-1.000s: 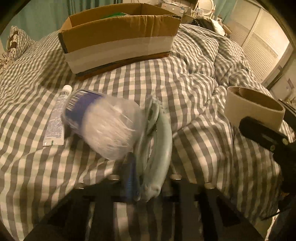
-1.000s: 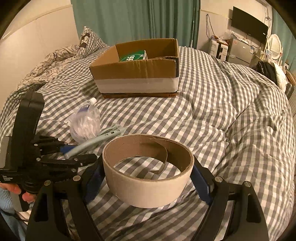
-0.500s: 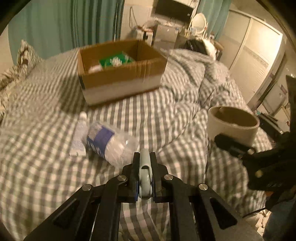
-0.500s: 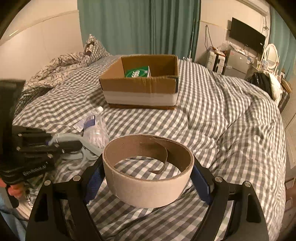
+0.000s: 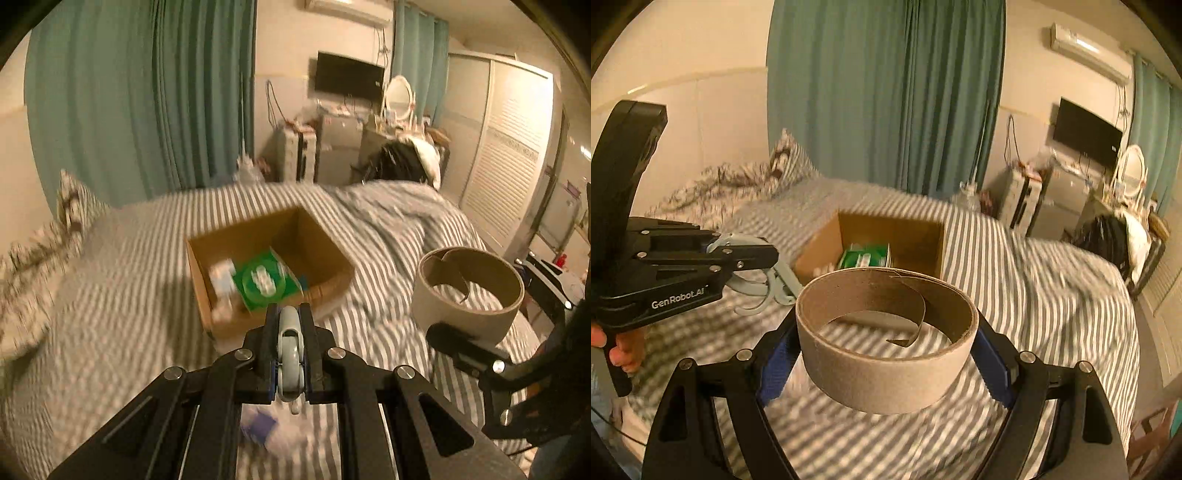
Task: Organize objects
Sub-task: 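Carry the tape roll and hanger over the cardboard box and release both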
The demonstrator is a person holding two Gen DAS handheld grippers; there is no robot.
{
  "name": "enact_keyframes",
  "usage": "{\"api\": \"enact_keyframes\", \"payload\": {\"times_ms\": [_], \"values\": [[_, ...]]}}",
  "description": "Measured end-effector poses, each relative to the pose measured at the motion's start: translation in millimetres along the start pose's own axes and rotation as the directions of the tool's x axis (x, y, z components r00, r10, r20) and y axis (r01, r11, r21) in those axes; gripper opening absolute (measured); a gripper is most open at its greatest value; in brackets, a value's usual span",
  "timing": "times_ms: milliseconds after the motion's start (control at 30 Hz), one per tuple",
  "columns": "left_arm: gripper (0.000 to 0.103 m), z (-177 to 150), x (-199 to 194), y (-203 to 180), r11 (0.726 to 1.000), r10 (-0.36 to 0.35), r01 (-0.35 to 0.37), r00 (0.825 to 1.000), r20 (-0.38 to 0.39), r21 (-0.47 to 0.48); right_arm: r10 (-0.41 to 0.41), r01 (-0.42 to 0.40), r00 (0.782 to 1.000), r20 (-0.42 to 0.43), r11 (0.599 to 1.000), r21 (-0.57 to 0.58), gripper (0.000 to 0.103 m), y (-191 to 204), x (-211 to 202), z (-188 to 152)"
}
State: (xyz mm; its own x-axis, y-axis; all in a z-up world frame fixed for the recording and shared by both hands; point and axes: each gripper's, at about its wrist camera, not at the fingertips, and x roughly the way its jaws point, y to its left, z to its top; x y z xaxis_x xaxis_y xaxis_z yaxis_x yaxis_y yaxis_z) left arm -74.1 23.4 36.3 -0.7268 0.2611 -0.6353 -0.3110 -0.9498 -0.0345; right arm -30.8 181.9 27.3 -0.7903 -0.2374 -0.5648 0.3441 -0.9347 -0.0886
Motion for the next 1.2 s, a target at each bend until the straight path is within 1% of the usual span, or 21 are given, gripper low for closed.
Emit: {"api": "enact_keyframes", "payload": {"times_ms": [67, 200, 300, 433, 533, 667, 733, 800, 900, 933, 967, 1000, 1033, 1067, 1100, 1133, 1167, 1200], "values": [[0.009, 24, 5, 5, 1.000, 0.023, -0.024, 0.999, 0.042, 0.006, 0.003, -0.003, 1.000, 0.029, 1.000, 0.006, 0.084, -7, 6, 18], [0.009, 55, 22, 12, 0.996, 0.074, -0.077, 0.994, 0.081, 0.037, 0.022, -0.024, 0.998, 0.063, 0.999, 0.038, 0.084, -23, 31, 54], [0.009, 75, 46, 23, 0.995, 0.087, -0.090, 0.993, 0.082, 0.036, 0.004, -0.006, 0.998, 0.065, 1.000, 0.026, 0.084, -29, 56, 75], [0.009, 92, 86, 40, 0.992, 0.118, -0.120, 0.991, 0.058, 0.025, 0.001, -0.003, 0.999, 0.052, 0.999, 0.032, 0.084, -39, 95, 95], [0.009, 99, 117, 52, 0.992, 0.127, -0.127, 0.992, 0.029, 0.014, 0.010, -0.011, 1.000, 0.021, 0.999, 0.047, 0.084, -41, 131, 102], [0.009, 97, 154, 65, 0.994, 0.110, -0.110, 0.993, -0.032, -0.014, 0.017, -0.014, 0.999, -0.036, 0.998, 0.067, 0.084, -48, 181, 99], [0.009, 91, 174, 69, 0.994, 0.106, -0.106, 0.992, -0.073, 0.000, 0.024, -0.019, 0.998, -0.063, 0.996, 0.087, 0.084, -53, 204, 94], [0.009, 85, 185, 69, 0.994, 0.112, -0.110, 0.989, -0.096, 0.019, 0.039, -0.029, 0.996, -0.086, 0.993, 0.115, 0.085, -61, 225, 88], [0.009, 75, 200, 73, 0.993, 0.116, -0.112, 0.984, -0.138, 0.033, 0.047, -0.032, 0.993, -0.111, 0.990, 0.140, 0.086, -66, 239, 80], [0.011, 72, 204, 76, 0.994, 0.110, -0.108, 0.983, -0.150, 0.026, 0.054, -0.037, 0.992, -0.112, 0.988, 0.149, 0.087, -67, 239, 79], [0.012, 70, 205, 77, 0.995, 0.103, -0.102, 0.982, -0.159, 0.019, 0.061, -0.043, 0.992, -0.110, 0.986, 0.161, 0.088, -70, 238, 77], [0.013, 68, 207, 78, 0.995, 0.095, -0.094, 0.981, -0.168, 0.009, 0.065, -0.045, 0.992, -0.104, 0.983, 0.179, 0.093, -74, 236, 77], [0.019, 67, 206, 80, 0.996, 0.084, -0.086, 0.981, -0.177, -0.003, 0.065, -0.046, 0.993, -0.095, 0.980, 0.194, 0.096, -76, 231, 77], [0.036, 66, 204, 79, 0.996, 0.081, -0.084, 0.980, -0.184, -0.012, 0.068, -0.049, 0.994, -0.083, 0.977, 0.208, 0.097, -79, 227, 78], [0.049, 66, 203, 79, 0.996, 0.083, -0.087, 0.979, -0.185, -0.015, 0.073, -0.055, 0.995, -0.071, 0.974, 0.221, 0.097, -83, 221, 81], [0.072, 66, 197, 79, 0.995, 0.093, -0.098, 0.980, -0.175, -0.020, 0.073, -0.057, 0.995, -0.064, 0.972, 0.229, 0.097, -83, 214, 83], [0.082, 66, 191, 78, 0.994, 0.102, -0.107, 0.982, -0.158, -0.026, 0.070, -0.055, 0.996, -0.058, 0.971, 0.234, 0.098, -84, 207, 86], [0.083, 66, 183, 79, 0.993, 0.107, -0.113, 0.984, -0.139, -0.033, 0.065, -0.052, 0.997, -0.048, 0.970, 0.237, 0.098, -84, 196, 88]]}}
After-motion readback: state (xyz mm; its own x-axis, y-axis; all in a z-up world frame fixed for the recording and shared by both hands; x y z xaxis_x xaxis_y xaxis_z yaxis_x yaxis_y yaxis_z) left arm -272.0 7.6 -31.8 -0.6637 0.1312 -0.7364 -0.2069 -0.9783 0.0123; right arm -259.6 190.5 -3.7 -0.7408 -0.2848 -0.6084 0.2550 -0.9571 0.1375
